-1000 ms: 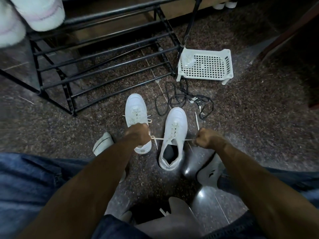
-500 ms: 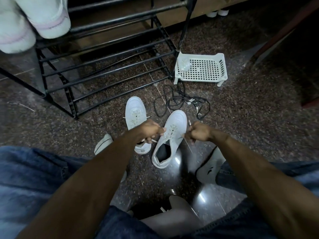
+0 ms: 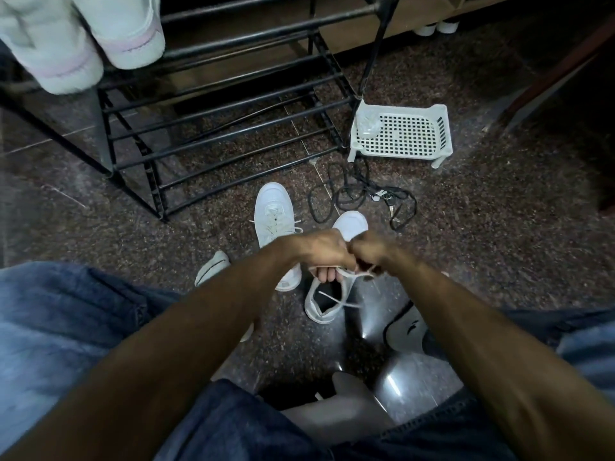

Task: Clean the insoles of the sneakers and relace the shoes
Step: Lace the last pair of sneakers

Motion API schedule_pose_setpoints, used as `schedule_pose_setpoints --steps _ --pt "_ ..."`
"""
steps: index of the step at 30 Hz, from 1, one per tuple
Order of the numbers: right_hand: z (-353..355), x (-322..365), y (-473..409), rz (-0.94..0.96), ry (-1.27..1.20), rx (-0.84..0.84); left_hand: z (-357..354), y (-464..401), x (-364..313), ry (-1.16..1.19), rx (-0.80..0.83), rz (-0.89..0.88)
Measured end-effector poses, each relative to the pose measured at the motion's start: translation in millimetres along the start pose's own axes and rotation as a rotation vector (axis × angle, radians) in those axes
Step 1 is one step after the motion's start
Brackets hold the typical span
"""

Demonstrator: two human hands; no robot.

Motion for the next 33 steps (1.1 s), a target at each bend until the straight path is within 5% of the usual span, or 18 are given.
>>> schedule_pose_setpoints --steps 6,13,19,23,27,30,33 --pt "-31 -2 15 -0.004 0.043 0.345 17 19 -48 0.035 0.065 -0.172" --pt "41 26 12 0.262 -0.208 0.096 43 23 -72 0.071 -0.009 -0.389" --pt "35 37 21 0.385 -0.186 0.251 97 26 -69 0.732 -0.344 -0.419" --pt "41 38 17 0.386 -0.255 0.065 111 8 -30 1.116 -0.546 -0.357" --pt "49 20 1 0.294 -0.321 -0.095 82 -6 26 0.793 -0.719 -0.030" --pt "44 13 -6 0.207 -0.343 -0.081 30 -24 46 0.546 -0.411 0.094" --pt "31 6 -10 0.076 -0.339 0.037 10 -35 34 0.562 -0.346 -0.056"
Point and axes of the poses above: each hand's wrist, its own y-axis away from the middle knuckle, its own z-axis out of the back of the hand, x = y × z, the point moved 8 cm from there along -y, towards the middle knuckle, and after that the axes turned 7 degrees about y, right-handed, at the moved point
